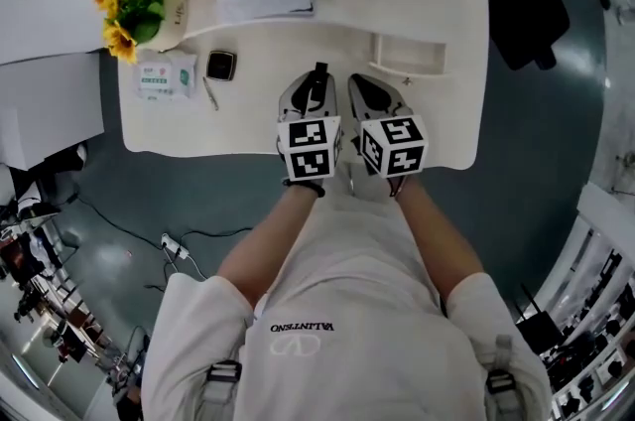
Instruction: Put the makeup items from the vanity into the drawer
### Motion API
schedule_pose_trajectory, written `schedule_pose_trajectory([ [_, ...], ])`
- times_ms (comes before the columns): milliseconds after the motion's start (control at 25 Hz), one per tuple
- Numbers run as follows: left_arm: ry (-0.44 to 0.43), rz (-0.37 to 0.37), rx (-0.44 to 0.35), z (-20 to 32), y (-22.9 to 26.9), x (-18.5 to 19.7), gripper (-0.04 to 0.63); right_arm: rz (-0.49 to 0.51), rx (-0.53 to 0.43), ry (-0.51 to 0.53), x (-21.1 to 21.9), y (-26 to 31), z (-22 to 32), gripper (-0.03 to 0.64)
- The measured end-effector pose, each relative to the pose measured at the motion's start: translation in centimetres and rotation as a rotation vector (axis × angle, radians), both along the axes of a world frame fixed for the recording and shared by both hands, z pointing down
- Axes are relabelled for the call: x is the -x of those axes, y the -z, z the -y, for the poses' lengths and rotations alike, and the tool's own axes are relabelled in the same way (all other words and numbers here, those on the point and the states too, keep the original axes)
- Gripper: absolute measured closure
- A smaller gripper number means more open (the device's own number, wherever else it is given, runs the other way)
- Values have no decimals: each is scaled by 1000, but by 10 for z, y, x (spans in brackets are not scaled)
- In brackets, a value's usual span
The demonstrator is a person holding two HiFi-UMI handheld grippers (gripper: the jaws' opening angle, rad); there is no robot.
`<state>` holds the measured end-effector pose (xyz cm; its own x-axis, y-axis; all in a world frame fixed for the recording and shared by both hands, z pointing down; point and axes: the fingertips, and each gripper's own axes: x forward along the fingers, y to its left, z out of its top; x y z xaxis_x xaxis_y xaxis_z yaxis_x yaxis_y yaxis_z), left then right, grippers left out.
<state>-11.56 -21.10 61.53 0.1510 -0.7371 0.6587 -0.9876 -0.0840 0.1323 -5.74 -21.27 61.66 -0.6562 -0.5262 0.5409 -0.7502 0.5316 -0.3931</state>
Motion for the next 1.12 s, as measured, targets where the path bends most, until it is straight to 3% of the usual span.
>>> schedule_pose_trajectory([
  [680,-134,-38,-32,28,19,-111,494,-6,-35,-172,-111,28,27,604],
  [1120,-146,-43,-25,43,17,-146,494,4,-30,-227,-152,27,44,604],
])
